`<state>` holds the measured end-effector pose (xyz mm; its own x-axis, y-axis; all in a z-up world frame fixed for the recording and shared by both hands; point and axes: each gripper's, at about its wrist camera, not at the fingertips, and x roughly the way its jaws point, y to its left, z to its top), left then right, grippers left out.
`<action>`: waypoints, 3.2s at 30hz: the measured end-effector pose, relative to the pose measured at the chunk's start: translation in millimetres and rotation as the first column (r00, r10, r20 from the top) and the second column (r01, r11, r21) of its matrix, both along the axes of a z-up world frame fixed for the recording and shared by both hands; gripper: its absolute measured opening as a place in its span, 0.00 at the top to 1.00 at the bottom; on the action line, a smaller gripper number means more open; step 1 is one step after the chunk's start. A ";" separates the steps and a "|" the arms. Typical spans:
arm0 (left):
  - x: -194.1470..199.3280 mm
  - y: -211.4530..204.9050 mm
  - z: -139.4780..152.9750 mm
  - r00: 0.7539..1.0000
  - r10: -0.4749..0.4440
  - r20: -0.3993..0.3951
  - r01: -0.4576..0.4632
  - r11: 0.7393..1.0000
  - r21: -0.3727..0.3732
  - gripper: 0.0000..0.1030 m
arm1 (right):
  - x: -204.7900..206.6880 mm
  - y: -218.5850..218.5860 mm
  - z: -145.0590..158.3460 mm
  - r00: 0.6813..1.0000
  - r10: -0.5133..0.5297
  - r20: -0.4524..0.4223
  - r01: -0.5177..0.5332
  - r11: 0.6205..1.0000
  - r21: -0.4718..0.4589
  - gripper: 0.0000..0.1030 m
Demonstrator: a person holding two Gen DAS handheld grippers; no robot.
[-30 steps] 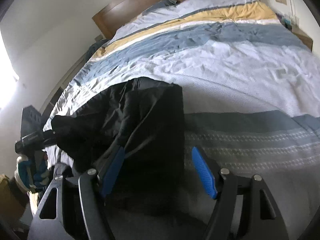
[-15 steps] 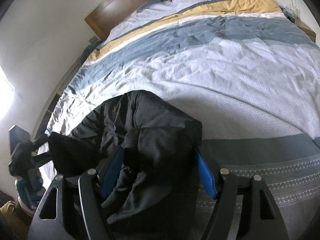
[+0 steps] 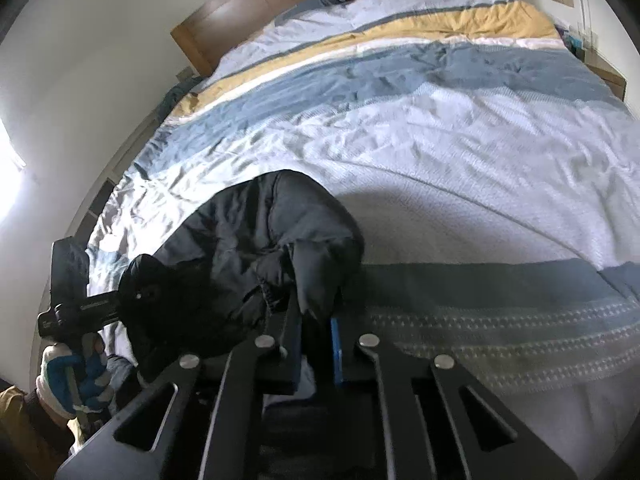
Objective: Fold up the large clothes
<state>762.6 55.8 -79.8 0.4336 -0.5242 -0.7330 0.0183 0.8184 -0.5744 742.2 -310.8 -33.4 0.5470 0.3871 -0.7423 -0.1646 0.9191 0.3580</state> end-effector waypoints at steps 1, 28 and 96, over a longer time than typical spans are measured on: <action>-5.4 1.3 5.9 1.000 0.003 0.010 -0.003 1.000 -0.002 0.91 | -8.8 -1.9 6.4 1.000 0.002 0.010 -0.002 1.000 0.002 0.91; -271.3 15.6 17.1 0.987 -0.132 0.093 0.122 0.987 0.108 0.88 | -304.0 -61.3 -35.9 0.991 -0.129 -0.045 0.135 0.972 0.193 0.92; -318.1 -81.0 16.1 0.901 -0.398 0.175 0.280 0.838 0.468 0.19 | -306.7 40.0 -17.1 0.977 0.213 0.026 -0.193 0.923 -0.332 0.49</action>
<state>444.5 -25.2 -63.7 0.4878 -0.3387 -0.8045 0.4364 0.8928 -0.1113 435.6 -270.8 -50.5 0.5299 0.2368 -0.8143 -0.3719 0.9278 0.0278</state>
